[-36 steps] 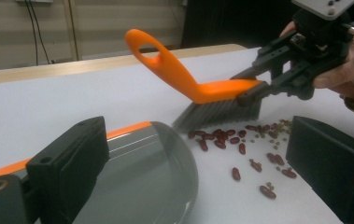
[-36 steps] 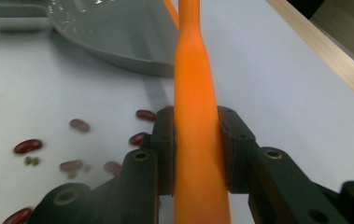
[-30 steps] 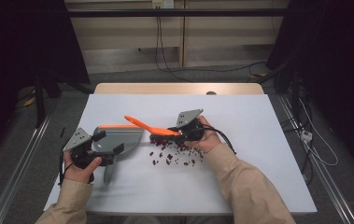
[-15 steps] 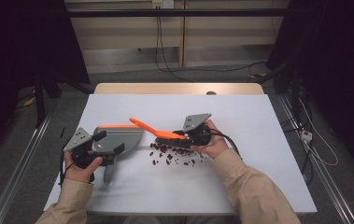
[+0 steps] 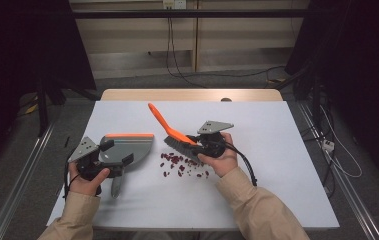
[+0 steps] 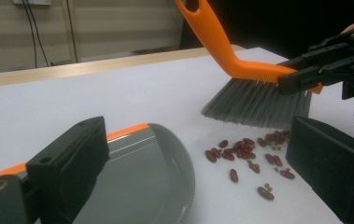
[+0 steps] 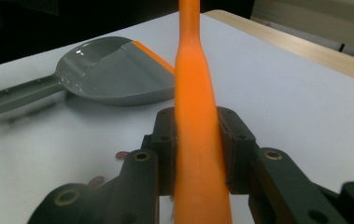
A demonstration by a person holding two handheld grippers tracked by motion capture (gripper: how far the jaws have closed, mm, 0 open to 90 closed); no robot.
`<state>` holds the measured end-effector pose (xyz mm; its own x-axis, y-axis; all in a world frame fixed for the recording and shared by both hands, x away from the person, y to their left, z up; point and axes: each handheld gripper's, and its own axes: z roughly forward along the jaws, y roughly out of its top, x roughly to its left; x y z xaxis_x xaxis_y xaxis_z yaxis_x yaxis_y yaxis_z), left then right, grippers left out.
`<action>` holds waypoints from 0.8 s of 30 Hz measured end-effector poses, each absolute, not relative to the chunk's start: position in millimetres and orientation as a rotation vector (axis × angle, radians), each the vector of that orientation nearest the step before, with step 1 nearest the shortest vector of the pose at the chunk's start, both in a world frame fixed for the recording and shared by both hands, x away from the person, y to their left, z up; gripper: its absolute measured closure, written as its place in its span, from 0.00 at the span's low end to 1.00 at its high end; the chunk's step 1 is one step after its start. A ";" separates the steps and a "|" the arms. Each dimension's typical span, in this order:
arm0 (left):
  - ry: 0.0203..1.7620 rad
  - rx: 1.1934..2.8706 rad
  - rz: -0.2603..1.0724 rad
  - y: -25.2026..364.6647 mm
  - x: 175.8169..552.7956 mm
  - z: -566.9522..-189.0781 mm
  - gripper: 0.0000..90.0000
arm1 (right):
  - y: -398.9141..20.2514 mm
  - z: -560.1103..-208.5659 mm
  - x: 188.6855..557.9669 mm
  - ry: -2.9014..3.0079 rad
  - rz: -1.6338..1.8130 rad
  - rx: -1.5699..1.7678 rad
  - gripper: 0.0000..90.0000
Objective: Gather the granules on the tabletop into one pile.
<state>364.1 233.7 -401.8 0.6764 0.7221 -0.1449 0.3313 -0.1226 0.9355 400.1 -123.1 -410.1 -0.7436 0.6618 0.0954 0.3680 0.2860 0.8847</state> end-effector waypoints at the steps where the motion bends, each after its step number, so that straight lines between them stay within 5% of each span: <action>1: 0.855 1.719 0.416 233.5 364.1 -401.8 0.06 | -122.3 -410.1 397.6 2.262 1.441 0.951 0.79; 24: 0.848 1.729 0.428 231.1 363.9 -401.7 0.06 | -81.9 -432.2 345.4 2.393 1.542 1.003 0.79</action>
